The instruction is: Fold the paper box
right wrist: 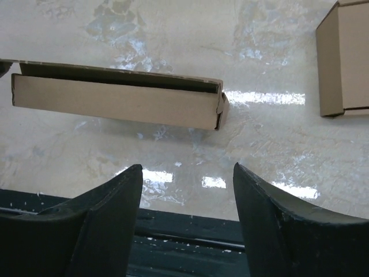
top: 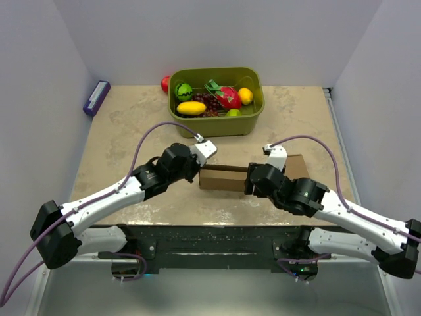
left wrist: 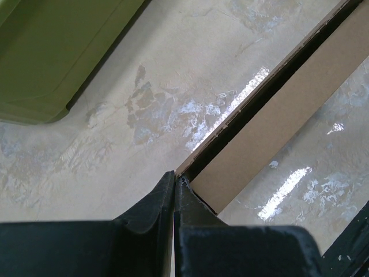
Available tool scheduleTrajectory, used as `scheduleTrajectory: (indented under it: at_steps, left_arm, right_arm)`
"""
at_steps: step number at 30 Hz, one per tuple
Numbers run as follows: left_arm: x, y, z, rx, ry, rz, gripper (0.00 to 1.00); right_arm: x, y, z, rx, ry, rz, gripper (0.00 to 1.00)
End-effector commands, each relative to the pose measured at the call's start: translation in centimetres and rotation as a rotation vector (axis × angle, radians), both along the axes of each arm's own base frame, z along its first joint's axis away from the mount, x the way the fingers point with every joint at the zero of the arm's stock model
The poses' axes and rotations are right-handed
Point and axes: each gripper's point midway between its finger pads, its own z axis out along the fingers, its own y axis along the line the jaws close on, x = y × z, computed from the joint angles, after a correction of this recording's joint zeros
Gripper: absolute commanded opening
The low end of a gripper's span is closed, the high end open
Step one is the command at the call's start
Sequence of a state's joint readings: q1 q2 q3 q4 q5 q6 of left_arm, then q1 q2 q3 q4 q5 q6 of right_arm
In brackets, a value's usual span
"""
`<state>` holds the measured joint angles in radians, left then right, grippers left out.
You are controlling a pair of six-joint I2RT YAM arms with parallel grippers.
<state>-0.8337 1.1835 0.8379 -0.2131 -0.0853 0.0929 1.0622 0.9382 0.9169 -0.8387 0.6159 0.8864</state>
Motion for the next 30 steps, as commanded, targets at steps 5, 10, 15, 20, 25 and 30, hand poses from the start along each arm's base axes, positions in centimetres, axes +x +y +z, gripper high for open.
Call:
scheduleTrajectory:
  at_steps: [5, 10, 15, 20, 25, 30]
  left_arm:
    - [-0.1, -0.4, 1.0, 0.003, -0.02, -0.037, 0.0]
    - [-0.1, -0.4, 0.9, 0.005, -0.014, -0.039, 0.0]
    - [0.1, -0.3, 0.8, 0.008, -0.013, -0.034, 0.0]
    - [0.2, -0.2, 0.8, 0.007, -0.013, -0.033, 0.0]
    - [0.3, -0.2, 0.7, 0.007, -0.013, -0.035, 0.0]
    - [0.5, 0.0, 0.6, 0.008, -0.012, -0.029, 0.0]
  right_arm:
    - [3.4, -1.1, 0.7, 0.02, -0.09, 0.029, 0.62]
    - [5.0, -0.3, 0.4, 0.002, -0.12, 0.06, 0.54]
    - [6.4, -0.6, -0.6, -0.024, -0.121, 0.054, 0.49]
    - [7.4, -1.0, -2.0, -0.039, -0.108, 0.054, 0.43]
    - [8.2, -0.8, -2.6, -0.037, -0.106, 0.072, 0.41]
    - [8.1, -0.7, -3.2, -0.04, -0.089, 0.085, 0.37]
